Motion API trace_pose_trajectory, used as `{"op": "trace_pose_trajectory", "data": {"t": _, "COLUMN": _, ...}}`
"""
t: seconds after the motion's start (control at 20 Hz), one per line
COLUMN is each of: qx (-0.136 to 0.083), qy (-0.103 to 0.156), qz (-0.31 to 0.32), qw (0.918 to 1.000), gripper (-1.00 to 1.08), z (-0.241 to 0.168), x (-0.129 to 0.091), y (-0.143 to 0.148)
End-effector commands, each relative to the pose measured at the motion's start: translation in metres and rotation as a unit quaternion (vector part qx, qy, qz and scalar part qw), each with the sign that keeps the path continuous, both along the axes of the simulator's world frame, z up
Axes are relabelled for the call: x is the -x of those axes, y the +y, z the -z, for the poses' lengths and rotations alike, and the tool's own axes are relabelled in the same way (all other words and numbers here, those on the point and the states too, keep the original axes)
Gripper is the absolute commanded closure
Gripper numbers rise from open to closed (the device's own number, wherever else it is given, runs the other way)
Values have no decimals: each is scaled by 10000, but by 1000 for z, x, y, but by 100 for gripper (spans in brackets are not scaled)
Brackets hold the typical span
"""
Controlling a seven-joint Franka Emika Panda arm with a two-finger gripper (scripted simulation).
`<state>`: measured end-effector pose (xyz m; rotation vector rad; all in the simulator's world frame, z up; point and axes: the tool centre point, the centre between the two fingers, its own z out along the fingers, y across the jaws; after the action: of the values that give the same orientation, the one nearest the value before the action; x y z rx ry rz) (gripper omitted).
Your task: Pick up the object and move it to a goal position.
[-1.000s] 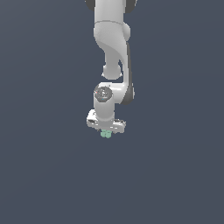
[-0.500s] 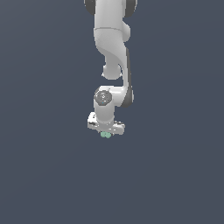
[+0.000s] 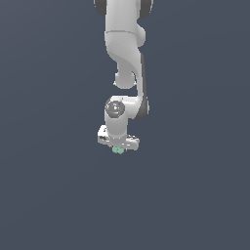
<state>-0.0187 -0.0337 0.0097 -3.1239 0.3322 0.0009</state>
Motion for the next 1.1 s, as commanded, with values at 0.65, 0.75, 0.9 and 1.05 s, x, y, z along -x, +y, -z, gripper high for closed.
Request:
{"op": "trace_pose_trajectory", "data": {"t": 0.65, "qx": -3, "qy": -2, "qz": -3, "qw": 10000, "gripper": 108, "z": -45, "x": 37, "y": -37}}
{"op": "trace_pose_trajectory", "data": {"t": 0.75, "qx": -3, "qy": -2, "qz": -3, "qw": 10000, "gripper": 108, "z": -57, "x": 47, "y": -47}}
{"op": "trace_pose_trajectory", "data": {"t": 0.9, "qx": -5, "qy": -3, "qz": -6, "qw": 10000, "gripper": 108, "z": -74, "x": 60, "y": -61}}
{"op": "trace_pose_trajectory", "data": {"t": 1.05, "qx": -5, "qy": -3, "qz": -6, "qw": 10000, "gripper": 108, "z": -88, "x": 70, "y": -72}}
